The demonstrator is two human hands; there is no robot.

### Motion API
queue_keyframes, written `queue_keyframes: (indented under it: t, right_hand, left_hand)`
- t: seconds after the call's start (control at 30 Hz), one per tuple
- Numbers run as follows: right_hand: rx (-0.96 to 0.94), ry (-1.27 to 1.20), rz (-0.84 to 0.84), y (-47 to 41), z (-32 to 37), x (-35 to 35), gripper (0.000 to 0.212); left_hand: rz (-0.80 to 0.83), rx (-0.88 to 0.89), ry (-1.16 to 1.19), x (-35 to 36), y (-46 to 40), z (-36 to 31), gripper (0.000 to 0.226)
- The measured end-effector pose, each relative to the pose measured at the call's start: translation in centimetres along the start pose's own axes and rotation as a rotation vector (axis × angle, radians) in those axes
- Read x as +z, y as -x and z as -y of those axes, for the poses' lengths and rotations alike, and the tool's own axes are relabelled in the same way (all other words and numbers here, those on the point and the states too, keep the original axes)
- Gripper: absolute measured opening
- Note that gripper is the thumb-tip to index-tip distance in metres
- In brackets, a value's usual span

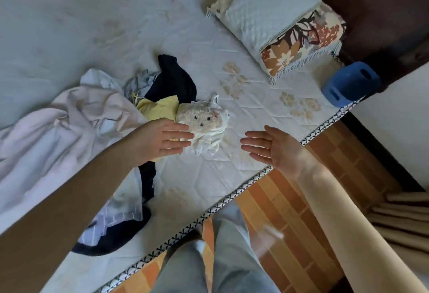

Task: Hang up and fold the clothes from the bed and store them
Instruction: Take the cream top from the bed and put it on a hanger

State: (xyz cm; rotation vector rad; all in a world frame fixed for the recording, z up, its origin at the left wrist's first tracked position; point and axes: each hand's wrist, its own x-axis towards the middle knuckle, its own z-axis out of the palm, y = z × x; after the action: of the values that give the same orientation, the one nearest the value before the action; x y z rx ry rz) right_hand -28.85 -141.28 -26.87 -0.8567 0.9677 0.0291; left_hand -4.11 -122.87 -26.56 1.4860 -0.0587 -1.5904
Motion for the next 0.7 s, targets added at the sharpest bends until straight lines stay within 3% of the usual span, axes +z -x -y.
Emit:
queue_keyframes:
  t: [0.3,0.57,0.7]
  right_hand:
    - [0.165,0.106,-0.002,-15.3,6.1,-3.7,0.042]
    - [0.23,0.202,-0.028,-27.4,5.2,-5.4,0.037]
    - [0.263,0.274,-0.029,-32.3,3.9,-5.5,0.033]
  left_hand:
    - [-0.138,-0.036,0.074,-0.8,-13.1,-3.6,0.039]
    - [-0.288,-0.134,-0.029,-2.0,-23.4,-3.4,0.033]
    - [-0.277,-0.155,-0.082,-2.4,-28.2,-2.7,0.015]
